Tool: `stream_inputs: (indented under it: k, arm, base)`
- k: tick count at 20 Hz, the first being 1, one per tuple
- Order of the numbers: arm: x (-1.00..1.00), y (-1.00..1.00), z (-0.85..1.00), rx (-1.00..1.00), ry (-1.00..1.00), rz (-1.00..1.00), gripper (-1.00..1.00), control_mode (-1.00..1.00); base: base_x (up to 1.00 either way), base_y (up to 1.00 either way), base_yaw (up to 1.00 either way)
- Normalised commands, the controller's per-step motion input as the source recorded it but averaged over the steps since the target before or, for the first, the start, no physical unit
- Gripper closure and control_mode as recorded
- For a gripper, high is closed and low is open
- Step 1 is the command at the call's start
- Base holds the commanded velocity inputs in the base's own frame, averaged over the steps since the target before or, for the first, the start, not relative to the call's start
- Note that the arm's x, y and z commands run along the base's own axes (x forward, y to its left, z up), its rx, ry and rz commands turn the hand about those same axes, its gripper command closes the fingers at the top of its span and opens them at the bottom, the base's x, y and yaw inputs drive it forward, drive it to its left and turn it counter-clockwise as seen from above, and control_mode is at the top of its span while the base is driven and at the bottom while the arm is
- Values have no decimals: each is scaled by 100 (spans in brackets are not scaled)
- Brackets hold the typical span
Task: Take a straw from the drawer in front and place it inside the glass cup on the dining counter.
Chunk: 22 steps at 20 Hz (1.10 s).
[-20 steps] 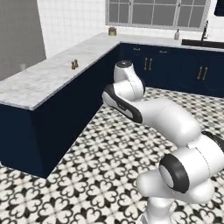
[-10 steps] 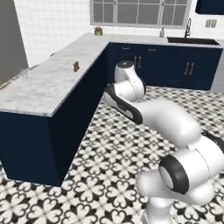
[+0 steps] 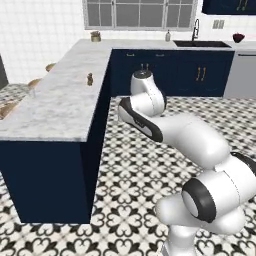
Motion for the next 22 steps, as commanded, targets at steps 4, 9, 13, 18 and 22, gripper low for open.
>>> stream_inputs:
  k: [4,9,13,18,22]
  arm:
    - [0,0,0,0,0,0,100,100]
    - [0,0,0,0,0,0,100,100]
    - [0,0,0,0,0,0,100,100]
    - [0,0,0,0,0,0,100,100]
    - [0,0,0,0,0,0,100,100]
  base:
    - [-6,100,-34]
    - [-21,100,-32]
    - [-25,100,-31]
    - [-15,100,-32]
    - [-8,100,-33]
